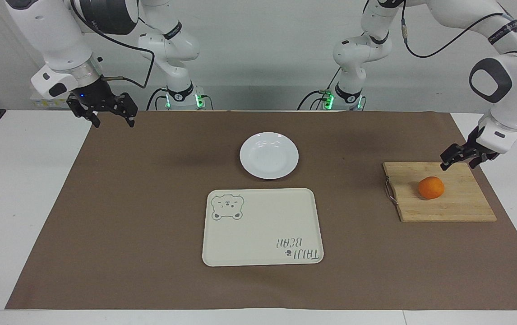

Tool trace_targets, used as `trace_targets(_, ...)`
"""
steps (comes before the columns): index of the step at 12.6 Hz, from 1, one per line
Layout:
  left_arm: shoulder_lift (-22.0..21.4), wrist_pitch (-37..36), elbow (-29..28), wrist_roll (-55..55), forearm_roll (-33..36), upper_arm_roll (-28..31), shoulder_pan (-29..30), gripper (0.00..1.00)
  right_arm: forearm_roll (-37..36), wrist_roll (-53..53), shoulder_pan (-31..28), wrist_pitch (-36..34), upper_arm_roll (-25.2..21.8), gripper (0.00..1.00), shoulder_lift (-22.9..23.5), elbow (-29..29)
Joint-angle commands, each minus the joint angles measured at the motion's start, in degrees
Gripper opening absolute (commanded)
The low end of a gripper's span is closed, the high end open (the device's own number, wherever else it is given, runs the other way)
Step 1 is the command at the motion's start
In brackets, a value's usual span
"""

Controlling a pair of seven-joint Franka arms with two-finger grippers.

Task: Place orange and plate with both arms
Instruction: 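Grasp the orange with the left gripper while the right gripper reaches toward the plate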

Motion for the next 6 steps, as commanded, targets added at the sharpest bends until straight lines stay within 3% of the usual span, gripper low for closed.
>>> trace_targets(1,0.0,7.8,-6.9,0.4,1.0,-0.7,1.9,1.0,5.6,-2.6,-0.5,0.0,0.2,1.0,-2.3,-3.9)
trace_targets(4,0.9,9.1,-9.4,-0.5,0.9,-0.7,-0.4,1.0,8.9,-5.4,0.2,0.7,0.4,1.0,-2.1,-7.1)
trace_targets(6,4.2,15.6,-10.9,0.5,1.0,-0.7,0.2,1.0,15.3,-10.6,0.3,1.0,0.4,1.0,-2.1,-9.6)
